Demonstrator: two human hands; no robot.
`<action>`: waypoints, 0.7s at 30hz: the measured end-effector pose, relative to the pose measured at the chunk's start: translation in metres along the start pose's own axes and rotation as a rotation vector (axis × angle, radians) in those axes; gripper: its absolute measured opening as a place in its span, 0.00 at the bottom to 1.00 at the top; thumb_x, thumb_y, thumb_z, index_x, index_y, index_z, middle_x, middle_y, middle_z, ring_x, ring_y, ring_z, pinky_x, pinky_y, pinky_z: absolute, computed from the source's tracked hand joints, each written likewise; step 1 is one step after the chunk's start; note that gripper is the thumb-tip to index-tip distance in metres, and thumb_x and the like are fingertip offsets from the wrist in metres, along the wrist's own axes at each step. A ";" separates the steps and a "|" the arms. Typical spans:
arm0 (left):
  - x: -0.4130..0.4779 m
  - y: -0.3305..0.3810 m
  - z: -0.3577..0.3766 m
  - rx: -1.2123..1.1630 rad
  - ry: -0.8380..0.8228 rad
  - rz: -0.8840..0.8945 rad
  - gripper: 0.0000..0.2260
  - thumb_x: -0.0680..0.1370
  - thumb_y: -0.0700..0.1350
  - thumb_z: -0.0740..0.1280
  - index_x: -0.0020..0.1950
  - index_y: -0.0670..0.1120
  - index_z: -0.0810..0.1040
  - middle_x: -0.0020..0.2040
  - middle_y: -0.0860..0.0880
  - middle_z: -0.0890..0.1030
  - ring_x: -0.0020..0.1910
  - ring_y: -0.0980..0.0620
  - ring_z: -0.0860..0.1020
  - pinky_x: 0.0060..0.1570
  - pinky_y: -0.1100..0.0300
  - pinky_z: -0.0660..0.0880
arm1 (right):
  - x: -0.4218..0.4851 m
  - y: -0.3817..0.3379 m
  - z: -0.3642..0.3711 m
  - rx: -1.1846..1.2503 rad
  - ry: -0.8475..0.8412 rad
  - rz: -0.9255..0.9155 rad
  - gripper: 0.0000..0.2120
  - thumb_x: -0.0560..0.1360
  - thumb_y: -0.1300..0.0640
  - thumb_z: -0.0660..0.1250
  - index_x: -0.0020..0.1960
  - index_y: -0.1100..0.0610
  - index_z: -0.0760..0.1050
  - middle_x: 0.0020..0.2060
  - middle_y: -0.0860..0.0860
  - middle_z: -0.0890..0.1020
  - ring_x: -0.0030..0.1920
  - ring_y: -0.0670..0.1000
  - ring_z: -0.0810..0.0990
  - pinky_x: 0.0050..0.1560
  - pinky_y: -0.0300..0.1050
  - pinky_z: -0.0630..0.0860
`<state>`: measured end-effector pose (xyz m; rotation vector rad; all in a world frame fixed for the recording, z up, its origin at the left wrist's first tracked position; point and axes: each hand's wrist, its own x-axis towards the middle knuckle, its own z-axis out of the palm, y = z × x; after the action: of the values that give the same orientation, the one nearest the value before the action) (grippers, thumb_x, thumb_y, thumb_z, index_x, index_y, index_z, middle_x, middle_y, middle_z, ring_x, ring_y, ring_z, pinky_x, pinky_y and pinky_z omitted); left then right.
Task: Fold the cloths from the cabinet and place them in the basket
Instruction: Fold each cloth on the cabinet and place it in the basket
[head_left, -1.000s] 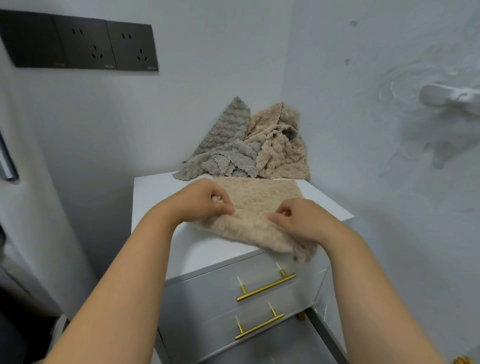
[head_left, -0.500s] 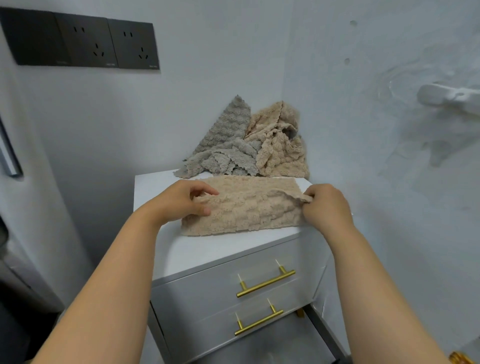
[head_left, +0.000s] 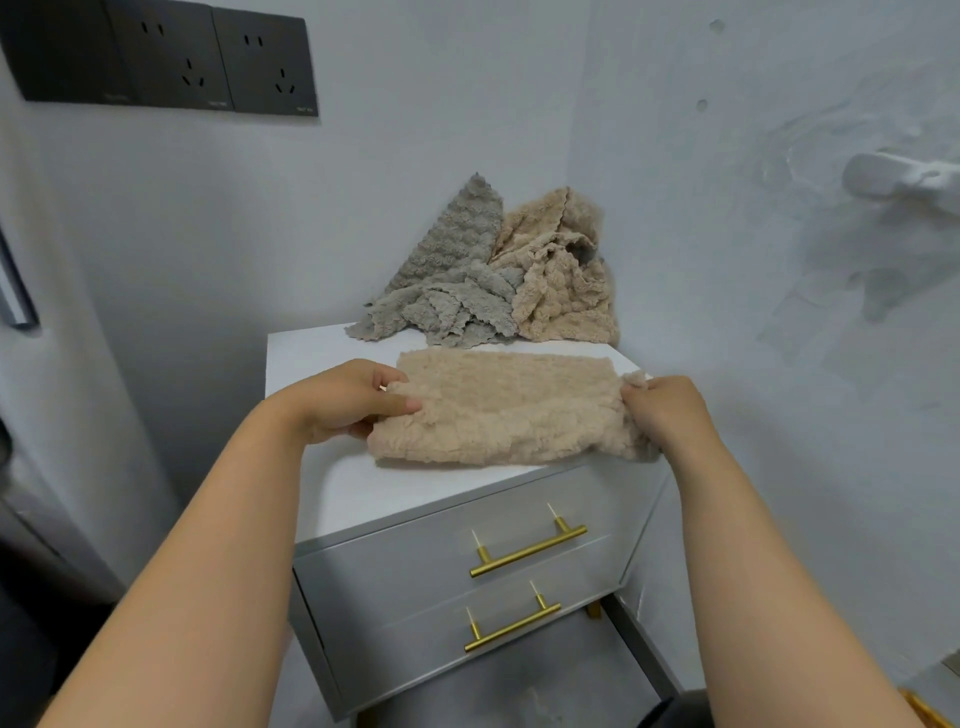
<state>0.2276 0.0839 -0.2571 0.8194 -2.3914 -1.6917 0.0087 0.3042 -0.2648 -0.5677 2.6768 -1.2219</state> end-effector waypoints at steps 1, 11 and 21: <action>-0.001 -0.002 -0.002 -0.008 -0.069 -0.010 0.12 0.71 0.46 0.73 0.50 0.41 0.79 0.33 0.46 0.70 0.26 0.55 0.68 0.25 0.67 0.67 | 0.000 0.000 -0.002 -0.070 -0.030 0.003 0.17 0.78 0.58 0.62 0.30 0.61 0.69 0.28 0.53 0.72 0.37 0.57 0.73 0.35 0.43 0.65; 0.015 0.000 -0.008 -0.157 0.215 0.003 0.03 0.78 0.38 0.66 0.46 0.43 0.78 0.37 0.47 0.79 0.29 0.55 0.77 0.31 0.65 0.77 | 0.010 0.002 0.001 -0.012 0.160 -0.094 0.22 0.74 0.60 0.63 0.26 0.55 0.57 0.24 0.52 0.61 0.28 0.52 0.60 0.29 0.45 0.54; 0.060 -0.013 0.003 0.131 0.594 0.042 0.02 0.77 0.40 0.68 0.44 0.44 0.76 0.30 0.48 0.75 0.25 0.50 0.72 0.27 0.63 0.67 | 0.038 -0.011 0.038 0.020 0.286 -0.156 0.21 0.75 0.56 0.66 0.27 0.56 0.63 0.24 0.51 0.68 0.31 0.55 0.67 0.28 0.45 0.58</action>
<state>0.1803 0.0542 -0.2834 1.0935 -2.0887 -1.0759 -0.0121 0.2559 -0.2804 -0.6551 2.8938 -1.4718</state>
